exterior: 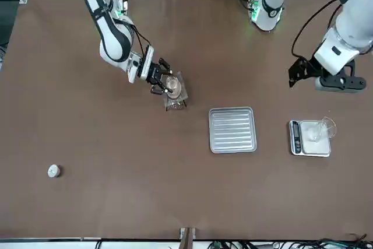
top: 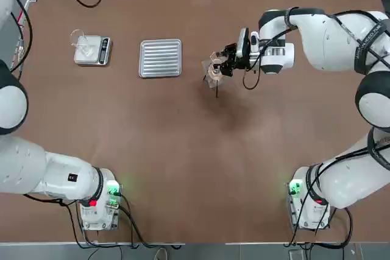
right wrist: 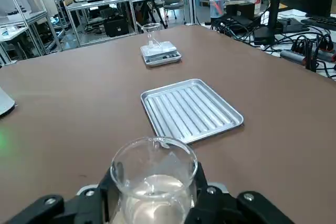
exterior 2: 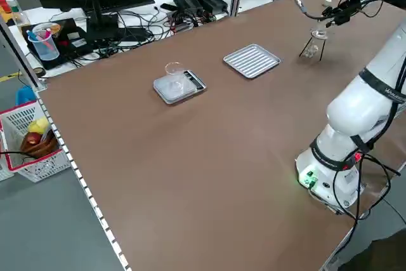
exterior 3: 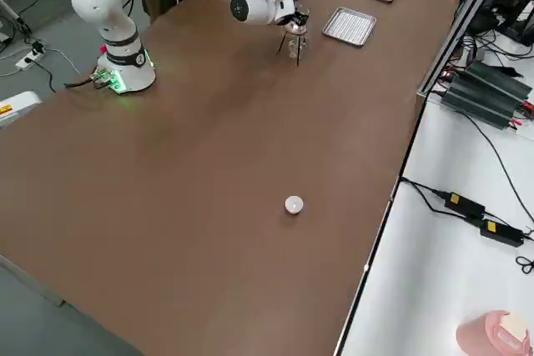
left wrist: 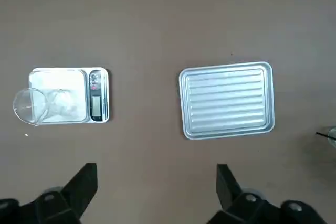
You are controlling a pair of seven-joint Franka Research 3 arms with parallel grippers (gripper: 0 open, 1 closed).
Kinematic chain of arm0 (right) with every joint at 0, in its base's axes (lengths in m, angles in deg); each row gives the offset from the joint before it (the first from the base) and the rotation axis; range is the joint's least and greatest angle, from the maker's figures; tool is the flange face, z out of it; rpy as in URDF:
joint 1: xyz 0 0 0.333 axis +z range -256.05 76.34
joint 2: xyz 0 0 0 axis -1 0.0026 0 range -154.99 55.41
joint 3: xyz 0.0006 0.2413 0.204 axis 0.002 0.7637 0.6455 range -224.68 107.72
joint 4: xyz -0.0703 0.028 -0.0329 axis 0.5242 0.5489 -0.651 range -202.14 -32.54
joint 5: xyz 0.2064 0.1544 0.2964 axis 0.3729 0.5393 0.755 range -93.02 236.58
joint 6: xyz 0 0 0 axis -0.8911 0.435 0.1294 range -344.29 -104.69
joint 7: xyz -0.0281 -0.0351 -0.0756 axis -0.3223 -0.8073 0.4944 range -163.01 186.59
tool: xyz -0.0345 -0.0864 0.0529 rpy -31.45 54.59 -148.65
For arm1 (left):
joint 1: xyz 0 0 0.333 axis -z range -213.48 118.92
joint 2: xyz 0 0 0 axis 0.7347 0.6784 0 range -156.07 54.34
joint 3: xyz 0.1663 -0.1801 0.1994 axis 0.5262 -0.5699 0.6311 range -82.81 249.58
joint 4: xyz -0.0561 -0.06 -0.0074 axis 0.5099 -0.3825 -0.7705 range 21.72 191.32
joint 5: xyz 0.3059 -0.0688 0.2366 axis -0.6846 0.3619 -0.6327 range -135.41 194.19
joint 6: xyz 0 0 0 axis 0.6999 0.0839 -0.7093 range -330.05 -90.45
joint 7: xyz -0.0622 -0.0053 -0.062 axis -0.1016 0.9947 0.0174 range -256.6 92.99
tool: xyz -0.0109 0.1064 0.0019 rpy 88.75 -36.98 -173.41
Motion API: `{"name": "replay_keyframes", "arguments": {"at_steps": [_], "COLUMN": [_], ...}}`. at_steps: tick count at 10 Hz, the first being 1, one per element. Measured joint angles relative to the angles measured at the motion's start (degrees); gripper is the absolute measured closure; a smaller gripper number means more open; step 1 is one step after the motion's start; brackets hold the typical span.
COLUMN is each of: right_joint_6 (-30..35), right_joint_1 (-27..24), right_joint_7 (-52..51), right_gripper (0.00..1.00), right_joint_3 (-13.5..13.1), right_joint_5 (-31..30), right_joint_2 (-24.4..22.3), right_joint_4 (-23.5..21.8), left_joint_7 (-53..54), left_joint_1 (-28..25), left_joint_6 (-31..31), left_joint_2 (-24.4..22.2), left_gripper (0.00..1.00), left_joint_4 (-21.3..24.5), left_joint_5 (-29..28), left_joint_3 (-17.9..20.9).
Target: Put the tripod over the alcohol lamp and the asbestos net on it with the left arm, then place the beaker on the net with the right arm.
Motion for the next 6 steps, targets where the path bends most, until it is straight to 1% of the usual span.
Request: {"name": "replay_keyframes", "arguments": {"at_steps": [2, 6], "right_joint_6": [-0.04, -1.12], "right_joint_1": [0.61, 1.43], "right_joint_7": [-0.12, -0.13], "right_gripper": [0.42, 0.42], "right_joint_3": [0.00, -0.01], "right_joint_5": [1.24, 1.74], "right_joint_2": [0.40, 0.60], "right_joint_4": [0.22, 0.85], "left_joint_7": [0.03, 0.03], "left_joint_1": [-0.72, -0.78], "left_joint_6": [0.11, 0.14], "left_joint_2": [0.17, 1.29], "left_gripper": [0.00, 0.00], "left_joint_4": [-1.05, -1.73], "left_joint_5": [0.00, 0.00], "left_joint_3": [0.01, 0.00]}}
